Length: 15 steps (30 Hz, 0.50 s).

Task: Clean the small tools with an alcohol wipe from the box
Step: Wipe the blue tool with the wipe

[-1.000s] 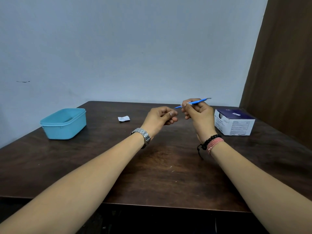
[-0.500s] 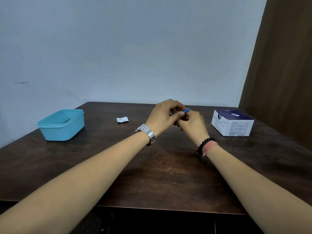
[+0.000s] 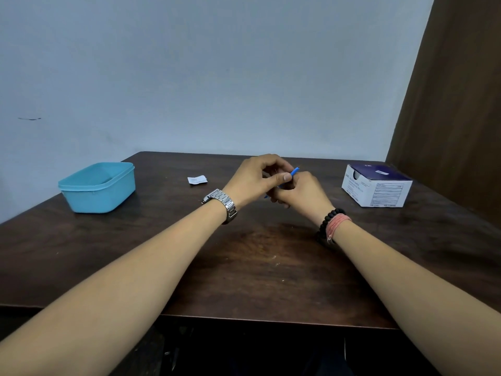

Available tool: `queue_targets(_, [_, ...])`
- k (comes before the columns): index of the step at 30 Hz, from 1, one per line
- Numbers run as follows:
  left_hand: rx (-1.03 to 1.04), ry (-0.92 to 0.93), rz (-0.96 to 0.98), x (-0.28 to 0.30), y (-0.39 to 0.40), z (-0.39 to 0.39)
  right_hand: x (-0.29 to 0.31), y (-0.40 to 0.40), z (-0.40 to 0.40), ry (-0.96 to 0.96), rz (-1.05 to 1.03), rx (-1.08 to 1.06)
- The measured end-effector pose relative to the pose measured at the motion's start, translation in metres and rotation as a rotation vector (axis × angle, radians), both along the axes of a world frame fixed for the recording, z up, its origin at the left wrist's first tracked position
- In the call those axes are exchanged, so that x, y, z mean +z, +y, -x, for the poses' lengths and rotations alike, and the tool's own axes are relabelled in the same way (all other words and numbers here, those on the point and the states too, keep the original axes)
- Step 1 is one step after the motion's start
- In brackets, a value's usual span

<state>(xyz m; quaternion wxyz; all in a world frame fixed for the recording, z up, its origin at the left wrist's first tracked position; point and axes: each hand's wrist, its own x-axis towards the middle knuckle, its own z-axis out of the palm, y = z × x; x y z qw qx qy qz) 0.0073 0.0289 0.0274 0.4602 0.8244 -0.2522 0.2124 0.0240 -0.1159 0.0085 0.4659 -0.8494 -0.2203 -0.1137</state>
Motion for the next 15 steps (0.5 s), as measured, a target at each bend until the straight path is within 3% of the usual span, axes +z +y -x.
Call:
queue_targets(6, [0.045, -0.054, -0.053, -0.0025, 0.0002, 0.0026, 0.0009, 0.0014, 0.0032, 0.028, 0.041, -0.011])
queue_targets(15, [0.091, -0.065, 0.036, -0.0034, -0.0026, -0.0008, -0.0008, 0.0024, 0.0053, 0.031, 0.048, 0.055])
